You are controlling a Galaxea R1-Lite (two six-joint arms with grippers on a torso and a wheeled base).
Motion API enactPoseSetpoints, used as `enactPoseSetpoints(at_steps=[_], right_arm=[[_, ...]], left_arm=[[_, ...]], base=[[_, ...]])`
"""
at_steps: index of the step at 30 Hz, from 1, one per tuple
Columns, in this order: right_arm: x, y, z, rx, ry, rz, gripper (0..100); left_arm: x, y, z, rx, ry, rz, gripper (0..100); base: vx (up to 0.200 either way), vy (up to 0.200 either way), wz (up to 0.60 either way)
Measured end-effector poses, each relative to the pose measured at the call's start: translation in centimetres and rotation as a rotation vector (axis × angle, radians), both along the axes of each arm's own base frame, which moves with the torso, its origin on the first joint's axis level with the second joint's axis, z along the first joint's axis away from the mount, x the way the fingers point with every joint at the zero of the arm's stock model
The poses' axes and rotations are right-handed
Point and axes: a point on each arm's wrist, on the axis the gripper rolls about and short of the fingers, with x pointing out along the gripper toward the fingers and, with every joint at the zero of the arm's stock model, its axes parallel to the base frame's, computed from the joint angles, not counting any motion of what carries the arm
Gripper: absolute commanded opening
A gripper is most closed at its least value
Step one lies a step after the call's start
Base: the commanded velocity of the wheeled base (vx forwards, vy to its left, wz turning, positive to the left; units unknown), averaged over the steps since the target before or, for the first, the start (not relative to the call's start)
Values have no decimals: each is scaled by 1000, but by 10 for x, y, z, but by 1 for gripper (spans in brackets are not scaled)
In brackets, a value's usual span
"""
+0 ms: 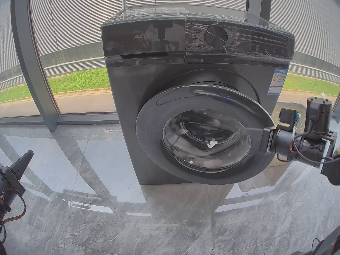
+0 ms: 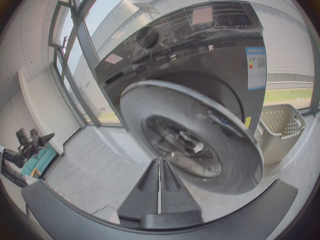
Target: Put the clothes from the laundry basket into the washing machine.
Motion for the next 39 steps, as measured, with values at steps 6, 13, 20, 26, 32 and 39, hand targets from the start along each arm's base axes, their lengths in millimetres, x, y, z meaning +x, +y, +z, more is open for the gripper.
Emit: enactPoseSetpoints(at_steps=[6, 13, 20, 26, 32, 39], right_arm=[[40, -8, 17, 8, -94, -121, 0], [65, -22, 25, -1, -157, -198, 0], [70, -24, 32, 17, -250, -174, 0], [64, -27, 35, 3, -273, -112, 0], [42, -36, 39, -37, -317, 3, 0], [11, -58, 32, -70, -321, 85, 0]], left_arm=[[0, 0, 0, 1, -2, 0, 0], [0, 0, 0, 3, -4, -1, 0], [-1, 0, 0, 16, -8, 0, 0], [-2, 0, -1, 18, -7, -2, 0], [-5, -1, -5, 30, -5, -19, 0], [-11, -3, -10, 38, -10, -37, 0]], base=[[0, 0, 0], [0, 0, 0], [0, 0, 0], [0, 0, 0], [0, 0, 0], [0, 0, 0]])
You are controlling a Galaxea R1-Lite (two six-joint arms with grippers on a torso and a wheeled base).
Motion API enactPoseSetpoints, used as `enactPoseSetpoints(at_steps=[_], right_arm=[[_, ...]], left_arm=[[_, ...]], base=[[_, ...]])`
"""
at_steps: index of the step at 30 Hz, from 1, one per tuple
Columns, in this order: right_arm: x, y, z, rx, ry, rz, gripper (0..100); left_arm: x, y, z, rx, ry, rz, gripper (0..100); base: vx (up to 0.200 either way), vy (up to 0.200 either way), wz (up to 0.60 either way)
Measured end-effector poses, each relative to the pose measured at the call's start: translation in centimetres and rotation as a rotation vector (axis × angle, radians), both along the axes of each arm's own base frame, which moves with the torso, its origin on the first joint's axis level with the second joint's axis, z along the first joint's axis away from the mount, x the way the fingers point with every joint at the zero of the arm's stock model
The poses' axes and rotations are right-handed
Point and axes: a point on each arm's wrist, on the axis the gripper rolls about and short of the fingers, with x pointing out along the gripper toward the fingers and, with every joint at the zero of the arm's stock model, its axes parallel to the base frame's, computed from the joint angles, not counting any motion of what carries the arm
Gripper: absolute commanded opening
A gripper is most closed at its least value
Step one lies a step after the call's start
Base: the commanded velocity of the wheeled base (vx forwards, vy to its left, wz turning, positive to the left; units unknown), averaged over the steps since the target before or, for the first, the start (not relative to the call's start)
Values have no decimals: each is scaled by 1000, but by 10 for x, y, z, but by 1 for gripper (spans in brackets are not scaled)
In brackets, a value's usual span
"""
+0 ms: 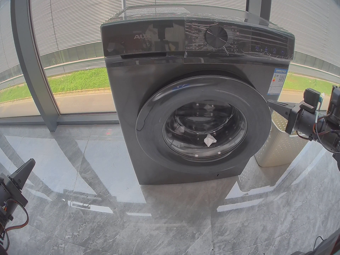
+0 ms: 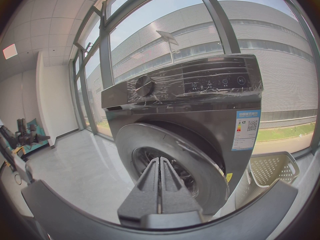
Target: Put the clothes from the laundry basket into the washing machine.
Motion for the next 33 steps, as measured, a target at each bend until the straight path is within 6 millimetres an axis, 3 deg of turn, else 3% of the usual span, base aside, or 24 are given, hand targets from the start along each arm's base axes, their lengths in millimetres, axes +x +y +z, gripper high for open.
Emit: enactPoseSetpoints(at_steps=[7, 22, 33], right_arm=[[-20, -6, -6, -26, -4, 57, 0], [-37, -9, -15, -72, -13, 77, 0], [-37, -9, -27, -83, 29, 128, 0]], left_arm=[[-2, -1, 0, 2, -7, -6, 0], [-2, -1, -1, 0, 17, -38, 0], [-2, -1, -1, 13, 8, -51, 0]], base=[[0, 0, 0], [200, 0, 0], [0, 0, 0]])
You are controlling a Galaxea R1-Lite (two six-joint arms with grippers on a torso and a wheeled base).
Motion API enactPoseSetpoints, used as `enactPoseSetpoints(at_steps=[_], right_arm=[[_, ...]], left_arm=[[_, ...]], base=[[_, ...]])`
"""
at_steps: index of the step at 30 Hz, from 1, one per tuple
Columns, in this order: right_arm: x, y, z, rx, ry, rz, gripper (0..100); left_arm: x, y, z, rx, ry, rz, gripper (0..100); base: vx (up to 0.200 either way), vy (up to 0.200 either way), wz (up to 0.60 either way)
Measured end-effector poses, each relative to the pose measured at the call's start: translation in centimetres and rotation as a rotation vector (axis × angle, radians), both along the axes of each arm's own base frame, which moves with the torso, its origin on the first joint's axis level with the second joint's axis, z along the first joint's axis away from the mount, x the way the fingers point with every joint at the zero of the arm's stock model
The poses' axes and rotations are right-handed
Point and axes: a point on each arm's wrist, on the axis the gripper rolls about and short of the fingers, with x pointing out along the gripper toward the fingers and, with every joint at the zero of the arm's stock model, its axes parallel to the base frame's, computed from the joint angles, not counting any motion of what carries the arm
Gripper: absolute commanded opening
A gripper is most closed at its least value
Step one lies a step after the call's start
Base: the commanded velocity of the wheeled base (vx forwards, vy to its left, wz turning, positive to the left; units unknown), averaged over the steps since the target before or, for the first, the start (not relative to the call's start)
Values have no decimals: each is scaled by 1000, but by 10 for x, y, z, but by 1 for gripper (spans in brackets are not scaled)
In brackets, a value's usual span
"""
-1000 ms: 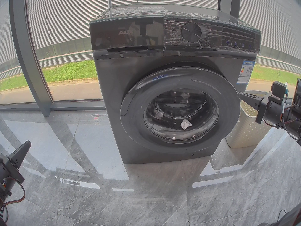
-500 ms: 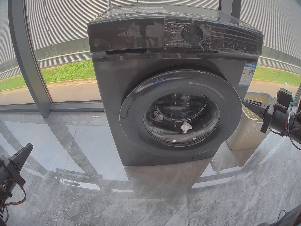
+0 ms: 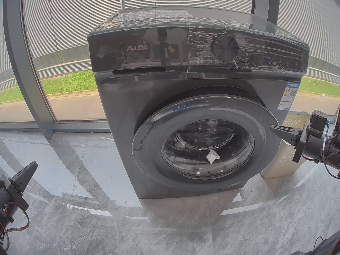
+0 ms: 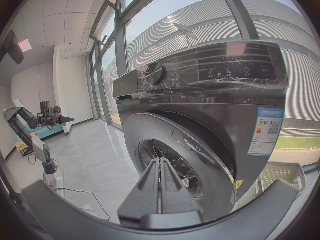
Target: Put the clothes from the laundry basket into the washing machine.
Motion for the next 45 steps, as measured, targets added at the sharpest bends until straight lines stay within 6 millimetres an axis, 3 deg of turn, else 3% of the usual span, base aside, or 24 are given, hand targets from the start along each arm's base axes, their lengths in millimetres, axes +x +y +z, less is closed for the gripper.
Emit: enactPoseSetpoints(at_steps=[8, 20, 29, 34, 39, 45], right_arm=[[18, -11, -1, -21, 1, -105, 0], [51, -22, 6, -34, -66, -155, 0], [61, -23, 6, -33, -69, -158, 0], [58, -22, 18, -22, -153, -151, 0], [42, -14, 36, -6, -232, -72, 0], [16, -4, 25, -9, -206, 53, 0]], left_arm=[[-5, -1, 4, 11, -42, 0, 0], [-33, -9, 18, 76, -210, -118, 0], [-48, -12, 32, 106, -321, -116, 0], [-53, -13, 37, 113, -349, -113, 0], [-57, -13, 38, 118, -368, -106, 0], [-63, -14, 31, 111, -338, -104, 0]], base=[[0, 0, 0], [0, 0, 0], [0, 0, 0], [0, 0, 0], [0, 0, 0], [0, 0, 0]])
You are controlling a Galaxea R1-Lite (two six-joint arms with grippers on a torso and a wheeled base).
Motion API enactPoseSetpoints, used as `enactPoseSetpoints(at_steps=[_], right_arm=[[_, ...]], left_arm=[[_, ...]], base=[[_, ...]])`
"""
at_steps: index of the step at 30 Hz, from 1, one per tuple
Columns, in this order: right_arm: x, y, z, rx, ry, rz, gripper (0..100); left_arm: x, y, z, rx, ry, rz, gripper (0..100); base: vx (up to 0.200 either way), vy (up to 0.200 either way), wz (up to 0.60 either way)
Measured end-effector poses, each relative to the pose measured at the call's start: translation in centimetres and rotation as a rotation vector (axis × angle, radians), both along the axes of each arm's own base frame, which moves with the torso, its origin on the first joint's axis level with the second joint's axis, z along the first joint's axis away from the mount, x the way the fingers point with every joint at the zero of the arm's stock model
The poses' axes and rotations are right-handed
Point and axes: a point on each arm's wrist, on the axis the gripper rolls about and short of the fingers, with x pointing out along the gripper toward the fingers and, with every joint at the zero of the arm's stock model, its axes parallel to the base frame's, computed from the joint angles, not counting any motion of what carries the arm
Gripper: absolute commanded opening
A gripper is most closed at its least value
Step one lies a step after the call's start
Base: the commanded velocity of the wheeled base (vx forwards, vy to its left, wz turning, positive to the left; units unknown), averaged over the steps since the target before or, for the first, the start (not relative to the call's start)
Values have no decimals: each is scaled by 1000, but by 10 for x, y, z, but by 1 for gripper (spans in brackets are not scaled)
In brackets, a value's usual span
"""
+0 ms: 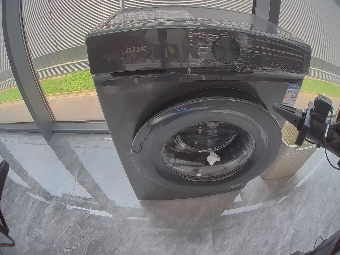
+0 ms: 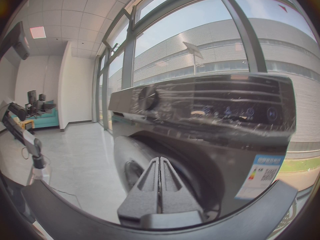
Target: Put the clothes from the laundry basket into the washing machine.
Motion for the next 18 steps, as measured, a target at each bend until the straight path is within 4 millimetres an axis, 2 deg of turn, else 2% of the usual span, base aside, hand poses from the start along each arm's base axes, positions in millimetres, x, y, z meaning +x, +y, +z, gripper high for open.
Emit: enactPoseSetpoints(at_steps=[6, 11, 17, 18], right_arm=[[-38, 0, -10, -11, 5, 68, 0], [-81, -3, -20, -27, -28, 153, 0], [-136, -10, -47, -35, -53, 199, 0], [-141, -11, -49, -35, -56, 200, 0]], left_arm=[[-16, -3, -17, -14, 67, -9, 0], [-34, -6, -34, -16, 105, -35, 0], [-47, -8, -42, 6, 71, -76, 0], [-47, -8, -43, 8, 73, -79, 0]], base=[[0, 0, 0], [0, 0, 0], [0, 0, 0], [0, 0, 0]])
